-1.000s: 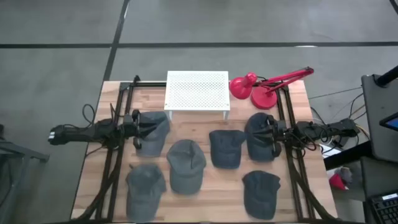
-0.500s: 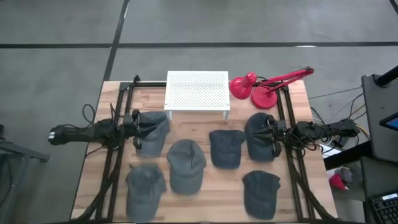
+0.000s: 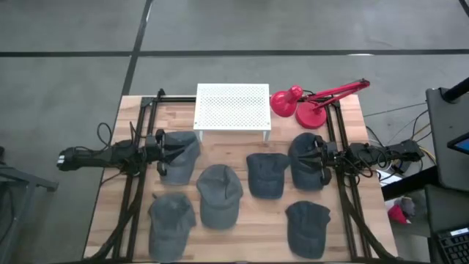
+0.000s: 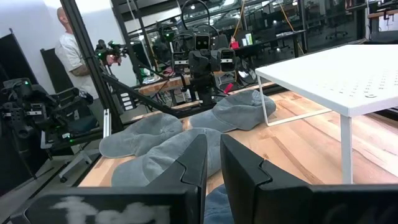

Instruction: Pick & Place hat

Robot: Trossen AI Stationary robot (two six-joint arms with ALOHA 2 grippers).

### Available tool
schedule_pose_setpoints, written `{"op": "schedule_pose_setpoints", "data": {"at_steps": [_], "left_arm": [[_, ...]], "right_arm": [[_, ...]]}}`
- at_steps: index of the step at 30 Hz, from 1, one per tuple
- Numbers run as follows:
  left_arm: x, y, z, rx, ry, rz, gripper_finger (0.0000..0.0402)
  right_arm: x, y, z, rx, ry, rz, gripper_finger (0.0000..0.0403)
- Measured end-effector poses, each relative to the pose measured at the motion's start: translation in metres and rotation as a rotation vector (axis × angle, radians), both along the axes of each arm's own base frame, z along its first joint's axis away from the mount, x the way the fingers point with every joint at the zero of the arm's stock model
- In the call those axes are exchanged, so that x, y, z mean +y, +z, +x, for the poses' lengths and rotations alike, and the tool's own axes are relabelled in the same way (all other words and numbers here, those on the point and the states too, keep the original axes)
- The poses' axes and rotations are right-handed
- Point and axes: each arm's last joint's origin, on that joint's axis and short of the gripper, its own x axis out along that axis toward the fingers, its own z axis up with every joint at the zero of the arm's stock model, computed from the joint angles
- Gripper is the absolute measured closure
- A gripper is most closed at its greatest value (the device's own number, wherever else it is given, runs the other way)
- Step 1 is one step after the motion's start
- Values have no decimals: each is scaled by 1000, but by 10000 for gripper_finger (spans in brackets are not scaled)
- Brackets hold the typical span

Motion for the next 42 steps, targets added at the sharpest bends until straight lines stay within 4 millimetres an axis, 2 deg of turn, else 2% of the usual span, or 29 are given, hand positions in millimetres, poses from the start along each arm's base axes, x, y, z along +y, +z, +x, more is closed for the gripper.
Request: {"op": "schedule_pose_setpoints", "data": {"at_steps": [6, 12, 16, 35, 39, 42], "left_arm": [[0, 0, 0, 0, 0, 0, 303], [0, 0, 0, 0, 0, 0, 303], [0, 0, 0, 0, 0, 0, 303], [0, 0, 0, 0, 0, 0, 303], [0, 0, 0, 0, 0, 0, 303], [0, 0, 0, 0, 0, 0, 303]], "right_arm": [[0, 0, 0, 0, 0, -3, 360], [0, 0, 0, 3, -12, -178, 360], [0, 0, 0, 3, -13, -208, 360], [0, 1, 0, -8, -12, -172, 360], [-1, 9, -1, -89, -34, -104, 360], [-4, 18, -3, -175, -126, -21, 360]]}}
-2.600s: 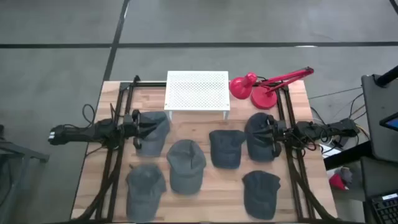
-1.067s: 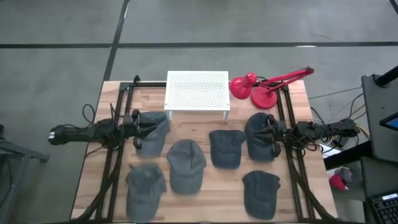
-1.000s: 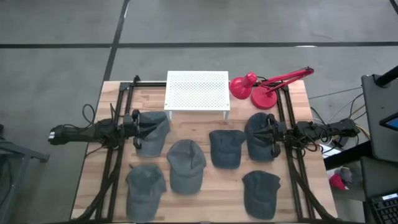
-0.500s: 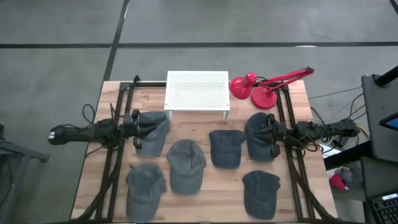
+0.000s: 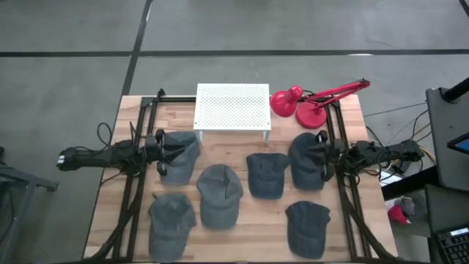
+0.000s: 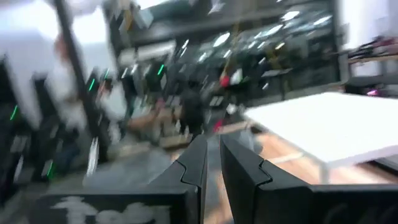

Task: Pick & Place hat
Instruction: Put the top right black cap on the shelf

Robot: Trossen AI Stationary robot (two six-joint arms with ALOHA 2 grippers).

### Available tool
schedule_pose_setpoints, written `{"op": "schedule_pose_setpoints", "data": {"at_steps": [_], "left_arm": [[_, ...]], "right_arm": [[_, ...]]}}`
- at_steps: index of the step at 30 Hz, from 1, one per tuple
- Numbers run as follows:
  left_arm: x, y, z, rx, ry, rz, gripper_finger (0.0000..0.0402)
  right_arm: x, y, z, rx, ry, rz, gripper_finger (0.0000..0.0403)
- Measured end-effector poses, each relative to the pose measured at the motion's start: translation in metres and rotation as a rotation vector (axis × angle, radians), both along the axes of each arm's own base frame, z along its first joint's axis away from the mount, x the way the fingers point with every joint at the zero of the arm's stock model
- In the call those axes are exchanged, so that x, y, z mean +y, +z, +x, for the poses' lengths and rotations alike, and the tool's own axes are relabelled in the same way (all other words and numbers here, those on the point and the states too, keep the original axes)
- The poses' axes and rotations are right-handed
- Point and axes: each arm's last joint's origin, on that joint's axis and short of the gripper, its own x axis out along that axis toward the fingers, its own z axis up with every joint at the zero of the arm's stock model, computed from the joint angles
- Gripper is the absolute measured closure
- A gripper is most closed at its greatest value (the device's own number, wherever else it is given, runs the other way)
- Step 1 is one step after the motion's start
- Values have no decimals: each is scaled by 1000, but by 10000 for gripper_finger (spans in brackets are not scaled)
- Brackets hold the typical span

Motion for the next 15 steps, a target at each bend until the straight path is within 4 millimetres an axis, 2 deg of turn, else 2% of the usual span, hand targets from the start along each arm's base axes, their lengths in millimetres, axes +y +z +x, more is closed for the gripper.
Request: {"op": "schedule_pose_setpoints", "data": {"at_steps": [4, 9, 12, 15], "left_arm": [[0, 0, 0, 0, 0, 0, 303], [0, 0, 0, 1, 11, 2, 303], [0, 0, 0, 0, 12, 1, 303], [0, 0, 0, 0, 13, 0, 303]], "right_arm": [[-4, 5, -2, -51, -120, 52, 360], [-4, 6, -2, -44, -122, 88, 360], [-4, 13, -3, 33, -113, 123, 360], [-5, 25, -7, 211, -117, 157, 360]]}}
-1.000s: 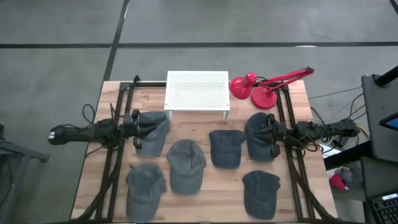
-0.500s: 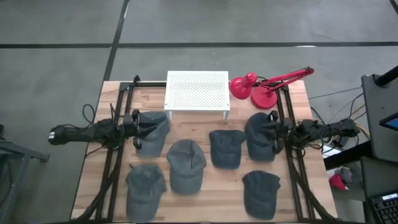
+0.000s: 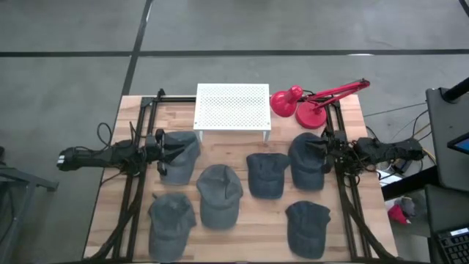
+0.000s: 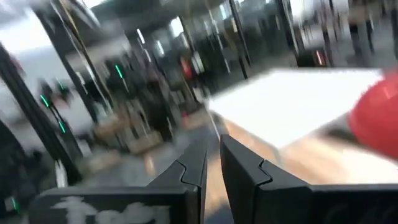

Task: Pick & Place hat
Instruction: Put the top right black cap on the shelf

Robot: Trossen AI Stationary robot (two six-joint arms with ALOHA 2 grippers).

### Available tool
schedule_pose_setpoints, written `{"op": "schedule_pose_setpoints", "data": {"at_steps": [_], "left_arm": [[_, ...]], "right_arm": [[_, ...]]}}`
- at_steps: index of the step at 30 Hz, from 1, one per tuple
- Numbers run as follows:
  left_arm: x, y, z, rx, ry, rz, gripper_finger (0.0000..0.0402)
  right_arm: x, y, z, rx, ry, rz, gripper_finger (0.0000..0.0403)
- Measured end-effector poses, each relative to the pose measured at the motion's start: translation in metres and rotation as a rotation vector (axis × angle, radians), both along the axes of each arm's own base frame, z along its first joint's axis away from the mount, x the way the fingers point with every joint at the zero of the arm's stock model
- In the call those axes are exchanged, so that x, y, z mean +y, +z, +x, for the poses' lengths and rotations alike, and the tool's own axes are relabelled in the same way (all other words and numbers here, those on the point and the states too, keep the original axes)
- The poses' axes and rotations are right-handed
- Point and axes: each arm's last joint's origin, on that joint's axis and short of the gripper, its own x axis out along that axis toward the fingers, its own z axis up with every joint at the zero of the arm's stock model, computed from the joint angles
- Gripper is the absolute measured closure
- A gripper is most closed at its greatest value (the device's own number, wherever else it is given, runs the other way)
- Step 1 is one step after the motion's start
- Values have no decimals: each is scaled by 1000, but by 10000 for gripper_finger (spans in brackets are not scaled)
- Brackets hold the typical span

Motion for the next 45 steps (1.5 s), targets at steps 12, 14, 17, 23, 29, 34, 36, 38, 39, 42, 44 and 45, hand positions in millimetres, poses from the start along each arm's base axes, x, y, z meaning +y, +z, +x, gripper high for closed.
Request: {"op": "schedule_pose_setpoints", "data": {"at_steps": [12, 14, 17, 23, 29, 34, 36, 38, 39, 42, 44, 45], "left_arm": [[0, 0, 0, 0, 1, -1, 303], [0, 0, 0, -1, 1, -3, 303], [0, 0, 0, -1, 1, -3, 303], [0, 0, 0, -1, 1, -3, 303], [0, 0, 0, 0, 2, -2, 303], [0, 0, 0, 0, 2, -2, 303], [0, 0, 0, 0, 2, -2, 303], [0, 0, 0, -1, 2, -2, 303], [0, 0, 0, -1, 2, -2, 303], [0, 0, 0, 0, 2, -2, 303], [0, 0, 0, 0, 2, -2, 303], [0, 0, 0, 0, 2, -2, 303]], "right_arm": [[-4, 39, -17, 775, -277, 291, 360], [-4, 43, -14, 854, -335, 312, 360], [-3, 45, -9, 937, -412, 337, 360], [0, 39, 0, 1001, -502, 393, 357], [1, 37, 3, 994, -510, 441, 317], [3, 36, 5, 979, -505, 525, 258], [3, 34, 6, 980, -511, 565, 232], [4, 33, 8, 971, -528, 594, 207], [4, 33, 9, 970, -538, 603, 196], [5, 31, 13, 963, -580, 639, 164], [6, 29, 16, 972, -601, 663, 145], [6, 28, 17, 982, -606, 661, 136]]}}
